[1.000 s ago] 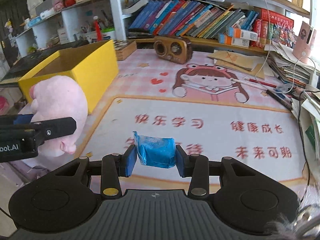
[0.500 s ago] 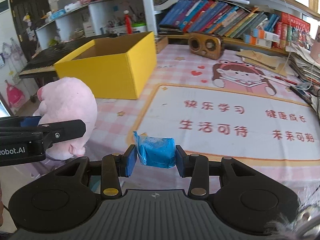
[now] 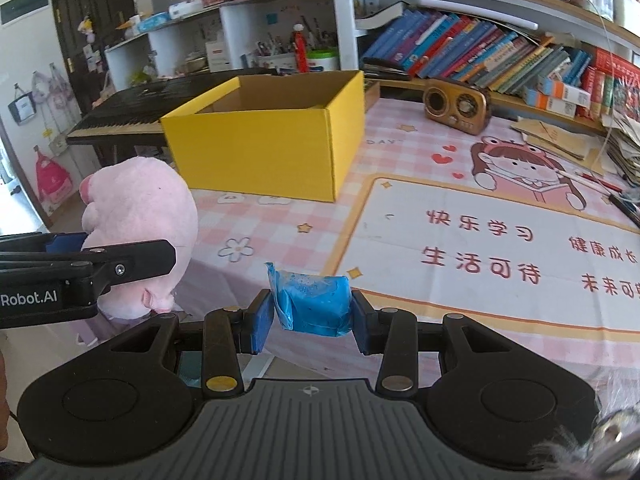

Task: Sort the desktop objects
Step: 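Lift the plush pig and blue item and carry them toward the yellow box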

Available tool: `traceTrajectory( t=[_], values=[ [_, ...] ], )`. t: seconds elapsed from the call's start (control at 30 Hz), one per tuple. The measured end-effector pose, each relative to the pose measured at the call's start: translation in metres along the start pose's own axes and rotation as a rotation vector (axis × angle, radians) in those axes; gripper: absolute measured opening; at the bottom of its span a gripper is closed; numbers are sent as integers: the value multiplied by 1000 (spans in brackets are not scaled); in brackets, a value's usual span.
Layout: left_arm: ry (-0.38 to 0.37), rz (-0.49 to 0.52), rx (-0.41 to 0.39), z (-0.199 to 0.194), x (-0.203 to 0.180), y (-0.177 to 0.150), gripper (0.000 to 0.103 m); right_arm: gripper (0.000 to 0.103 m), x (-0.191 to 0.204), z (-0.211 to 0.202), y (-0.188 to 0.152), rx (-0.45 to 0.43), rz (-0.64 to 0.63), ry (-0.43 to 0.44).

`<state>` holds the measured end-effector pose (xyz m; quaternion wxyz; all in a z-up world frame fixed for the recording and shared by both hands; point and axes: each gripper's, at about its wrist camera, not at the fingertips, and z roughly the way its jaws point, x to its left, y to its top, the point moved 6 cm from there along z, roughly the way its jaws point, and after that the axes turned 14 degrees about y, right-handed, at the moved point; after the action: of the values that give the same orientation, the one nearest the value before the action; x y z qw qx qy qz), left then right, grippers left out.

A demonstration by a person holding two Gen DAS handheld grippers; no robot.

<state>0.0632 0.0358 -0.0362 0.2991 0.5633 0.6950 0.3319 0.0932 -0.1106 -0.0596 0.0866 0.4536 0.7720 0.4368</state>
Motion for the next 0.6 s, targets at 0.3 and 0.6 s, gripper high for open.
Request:
traceTrajectory(
  t=[0.3, 0.6],
  values=[
    [23, -50, 22, -1, 23, -3, 69, 38, 18, 11, 4, 18, -32, 31],
    [48, -89, 28, 6, 38, 3, 69, 37, 26, 23, 17, 31, -67, 55]
  ],
)
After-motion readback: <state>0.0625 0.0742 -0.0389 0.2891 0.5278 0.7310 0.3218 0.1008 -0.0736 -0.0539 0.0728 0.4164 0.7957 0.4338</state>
